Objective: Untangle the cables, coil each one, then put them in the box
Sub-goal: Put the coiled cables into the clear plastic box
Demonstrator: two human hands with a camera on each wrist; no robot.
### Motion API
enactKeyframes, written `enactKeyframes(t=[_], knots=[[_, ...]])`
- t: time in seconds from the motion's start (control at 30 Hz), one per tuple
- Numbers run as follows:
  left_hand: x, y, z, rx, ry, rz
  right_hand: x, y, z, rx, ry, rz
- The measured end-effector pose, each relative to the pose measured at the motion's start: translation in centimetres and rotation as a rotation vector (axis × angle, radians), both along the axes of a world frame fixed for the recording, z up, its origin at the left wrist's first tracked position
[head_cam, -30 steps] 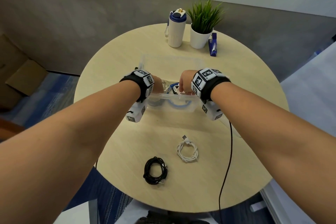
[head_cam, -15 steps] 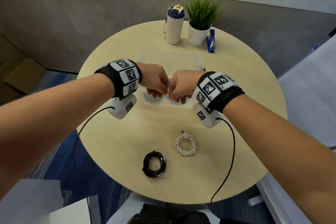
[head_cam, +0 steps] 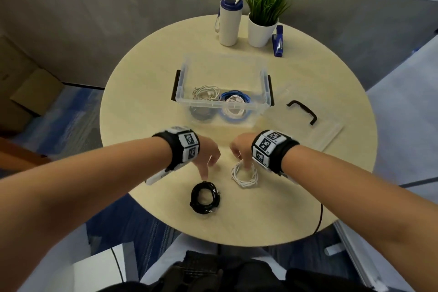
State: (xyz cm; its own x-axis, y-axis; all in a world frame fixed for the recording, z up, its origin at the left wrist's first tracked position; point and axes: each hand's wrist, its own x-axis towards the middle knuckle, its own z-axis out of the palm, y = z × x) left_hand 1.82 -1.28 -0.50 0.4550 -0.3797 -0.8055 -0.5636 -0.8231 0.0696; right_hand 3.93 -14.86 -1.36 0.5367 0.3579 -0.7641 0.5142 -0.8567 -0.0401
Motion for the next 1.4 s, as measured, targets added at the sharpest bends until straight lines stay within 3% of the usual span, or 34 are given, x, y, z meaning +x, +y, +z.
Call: enactKeyframes(t=[0.27,0.5,0.73,0.93,1.1,1.23,1.4], knots=[[-1.5,-0.7,-1.3,0.048,-0.022,-0.074,-0.3,-0.1,-1.5,0.053,-0.052,0.007],[-2.7,-1.9,-2.1,-0.004,-0.043,-0.138,-0.1,-0.1,-1.6,0.115,-0.070,-0.093],[-0.7,-1.3,0.3,-0.047,-0.073,-0.104,1.4,-0.5,3.5,0.137,-0.047,-0.107],[4.7,0.5,5.8,-0.245,-0.069,0.149,4.7,-1.4,10.5,0.259,-0.166,-0.197],[9.6,2.1,10.9,-0.487,-0.132,0.456,8.9,-1.9,12.5,0.220,-0.353,-0.276],[12.3,3.2,11.0,-0.532,-0.252,0.709,11.0,-2.0,10.8,0.248,-0.387,-0.417],[14.2,3.8,8.2,-0.484,-0.367,0.858,11.8,-0.9,9.0,0.258,-0.370,-0.499]])
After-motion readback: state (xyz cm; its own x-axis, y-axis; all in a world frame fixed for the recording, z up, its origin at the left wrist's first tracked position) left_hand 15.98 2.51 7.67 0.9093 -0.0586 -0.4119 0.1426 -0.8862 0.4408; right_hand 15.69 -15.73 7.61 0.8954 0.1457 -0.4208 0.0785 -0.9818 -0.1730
